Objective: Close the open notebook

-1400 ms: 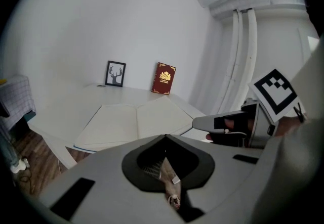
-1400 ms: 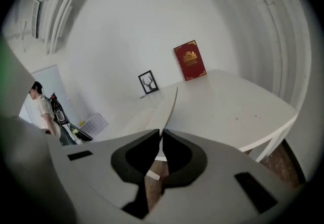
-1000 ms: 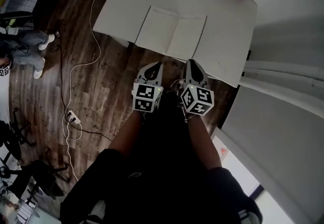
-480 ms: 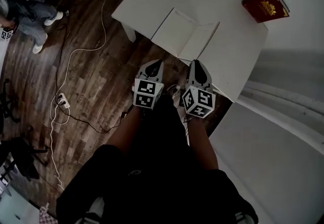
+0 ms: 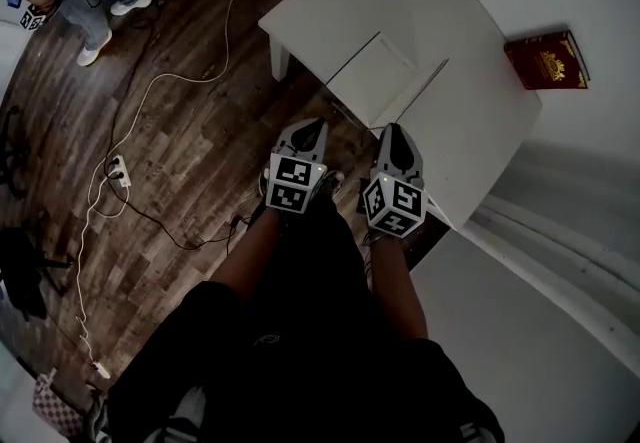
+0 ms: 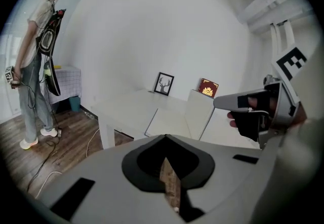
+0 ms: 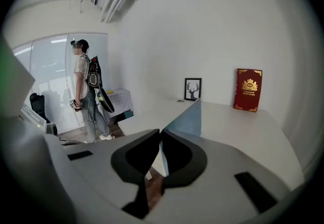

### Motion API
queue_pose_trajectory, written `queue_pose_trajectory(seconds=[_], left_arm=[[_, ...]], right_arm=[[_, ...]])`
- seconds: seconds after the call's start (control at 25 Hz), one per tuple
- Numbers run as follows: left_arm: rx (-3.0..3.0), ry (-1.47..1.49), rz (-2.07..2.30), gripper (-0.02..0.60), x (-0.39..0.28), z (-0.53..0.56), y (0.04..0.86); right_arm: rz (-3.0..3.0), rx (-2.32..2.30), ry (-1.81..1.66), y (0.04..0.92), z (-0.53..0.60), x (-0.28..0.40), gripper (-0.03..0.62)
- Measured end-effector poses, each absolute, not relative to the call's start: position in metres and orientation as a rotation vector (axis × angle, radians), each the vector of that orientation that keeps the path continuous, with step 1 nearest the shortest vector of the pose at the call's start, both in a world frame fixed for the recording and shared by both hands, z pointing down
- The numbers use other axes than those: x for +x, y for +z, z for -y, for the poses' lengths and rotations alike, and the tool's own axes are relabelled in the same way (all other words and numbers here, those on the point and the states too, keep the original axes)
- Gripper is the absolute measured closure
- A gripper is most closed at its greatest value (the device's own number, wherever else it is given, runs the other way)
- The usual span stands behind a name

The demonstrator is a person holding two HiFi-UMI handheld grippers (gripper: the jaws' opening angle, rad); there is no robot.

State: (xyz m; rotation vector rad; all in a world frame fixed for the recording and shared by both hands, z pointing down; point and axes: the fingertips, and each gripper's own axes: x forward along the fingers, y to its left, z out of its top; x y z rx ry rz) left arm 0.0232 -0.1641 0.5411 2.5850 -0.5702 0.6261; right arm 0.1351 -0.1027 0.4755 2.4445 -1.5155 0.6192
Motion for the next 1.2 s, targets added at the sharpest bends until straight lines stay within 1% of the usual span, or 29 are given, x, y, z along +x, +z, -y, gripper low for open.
queue_pose_trajectory(seconds=[0.76,1.2], left_arm=[[2.479,0.586,0.768,0.580,0.000,0.201,0.554],[2.434,0.599,0.794,0.580,-0.002,0.202,0.566]], right_arm=[[1.686,2.186,0.598,0.496,0.165,0.111,0.557],[1.737,2.045,0.610,0.519,0.192,0.098,0.556]])
